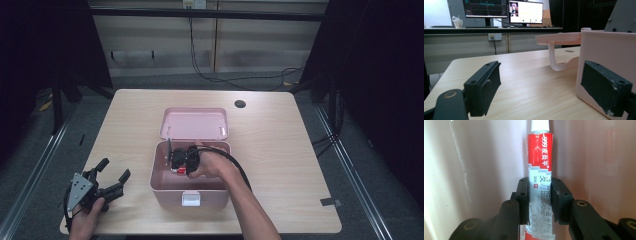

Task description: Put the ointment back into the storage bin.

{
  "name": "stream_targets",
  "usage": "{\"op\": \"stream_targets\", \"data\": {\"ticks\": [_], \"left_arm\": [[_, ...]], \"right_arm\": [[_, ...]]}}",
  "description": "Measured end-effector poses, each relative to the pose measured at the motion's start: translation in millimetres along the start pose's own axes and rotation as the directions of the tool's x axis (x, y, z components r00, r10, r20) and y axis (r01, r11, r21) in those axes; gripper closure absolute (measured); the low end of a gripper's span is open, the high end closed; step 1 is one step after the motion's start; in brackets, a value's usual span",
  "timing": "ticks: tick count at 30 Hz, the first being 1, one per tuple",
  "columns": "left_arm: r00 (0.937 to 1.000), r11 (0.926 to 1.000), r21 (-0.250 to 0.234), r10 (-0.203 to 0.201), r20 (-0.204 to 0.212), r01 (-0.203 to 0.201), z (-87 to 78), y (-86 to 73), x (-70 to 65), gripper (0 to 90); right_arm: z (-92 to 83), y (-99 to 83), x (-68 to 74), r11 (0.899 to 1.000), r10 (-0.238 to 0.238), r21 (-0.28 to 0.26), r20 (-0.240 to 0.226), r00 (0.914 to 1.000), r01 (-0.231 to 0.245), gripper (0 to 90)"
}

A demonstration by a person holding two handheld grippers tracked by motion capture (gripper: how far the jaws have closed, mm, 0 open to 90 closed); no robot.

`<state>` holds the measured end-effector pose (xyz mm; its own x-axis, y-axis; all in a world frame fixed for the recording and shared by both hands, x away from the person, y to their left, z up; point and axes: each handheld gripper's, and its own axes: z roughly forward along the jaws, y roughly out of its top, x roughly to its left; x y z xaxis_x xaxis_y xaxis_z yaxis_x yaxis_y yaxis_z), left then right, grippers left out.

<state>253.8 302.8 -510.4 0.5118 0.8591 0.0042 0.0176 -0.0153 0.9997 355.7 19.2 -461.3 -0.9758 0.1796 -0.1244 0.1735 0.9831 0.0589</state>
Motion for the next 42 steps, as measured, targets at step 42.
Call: {"op": "stream_targets", "data": {"ticks": [42], "left_arm": [[1.0,1.0,0.0,0.0,0.0,0.0,0.0,0.0,-0.1,15.7]], "right_arm": [[-16.1,-8.0,-1.6,0.995,0.075,-0.065,0.012,0.9971,-0.074,58.6]]}}
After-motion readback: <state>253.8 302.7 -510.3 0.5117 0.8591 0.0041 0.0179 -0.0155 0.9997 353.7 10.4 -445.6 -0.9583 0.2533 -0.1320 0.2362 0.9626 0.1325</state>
